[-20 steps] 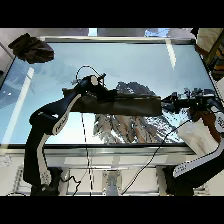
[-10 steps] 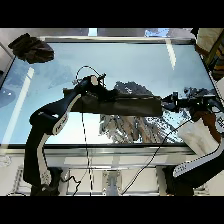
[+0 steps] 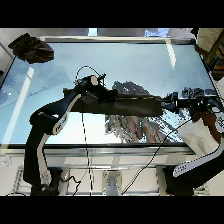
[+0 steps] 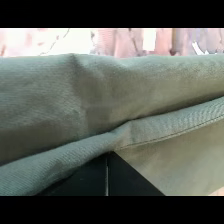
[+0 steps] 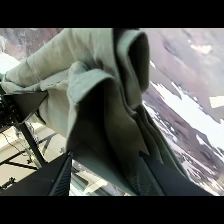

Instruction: Fold the shirts.

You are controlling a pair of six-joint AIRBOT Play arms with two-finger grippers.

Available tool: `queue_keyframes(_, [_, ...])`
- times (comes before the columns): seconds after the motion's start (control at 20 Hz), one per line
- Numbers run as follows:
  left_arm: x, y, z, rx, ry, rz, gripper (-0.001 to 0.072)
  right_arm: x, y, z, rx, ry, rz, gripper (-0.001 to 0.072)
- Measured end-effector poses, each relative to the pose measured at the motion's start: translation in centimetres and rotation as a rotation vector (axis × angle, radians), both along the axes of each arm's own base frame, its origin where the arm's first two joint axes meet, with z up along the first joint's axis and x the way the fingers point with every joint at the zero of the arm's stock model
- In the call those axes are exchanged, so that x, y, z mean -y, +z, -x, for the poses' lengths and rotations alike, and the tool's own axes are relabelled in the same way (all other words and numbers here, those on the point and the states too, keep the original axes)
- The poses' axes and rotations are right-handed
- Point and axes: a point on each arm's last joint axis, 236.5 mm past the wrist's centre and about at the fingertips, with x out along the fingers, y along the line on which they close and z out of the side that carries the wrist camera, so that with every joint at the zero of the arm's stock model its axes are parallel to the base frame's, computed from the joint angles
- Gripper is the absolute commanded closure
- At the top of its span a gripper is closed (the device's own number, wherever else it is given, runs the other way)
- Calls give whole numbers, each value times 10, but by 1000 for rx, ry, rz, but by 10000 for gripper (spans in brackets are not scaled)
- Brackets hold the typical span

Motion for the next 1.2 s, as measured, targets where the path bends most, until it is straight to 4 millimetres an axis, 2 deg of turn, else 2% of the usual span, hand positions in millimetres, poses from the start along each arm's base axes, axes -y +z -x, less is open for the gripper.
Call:
queue_keyframes(0.45, [1,0,0,0,2,4,694,10,4,3,3,-18,-18,242])
queue_keyframes(0.65, [2,1,0,-1,6,11,694,12,-13,18,-43,46,61,242])
queue_keyframes(0.75, [3,2,0,-2,8,16,694,15,-22,19,-57,52,106,242])
queue_keyframes(0.9, [4,2,-1,1,9,20,694,13,-28,12,-54,41,141,241])
queue_keyframes(1.15, [5,3,-4,11,12,25,694,-4,-33,-3,-24,47,187,242])
queue_keyframes(1.2, [5,3,-4,11,13,26,694,-8,-34,-6,-18,51,195,285])
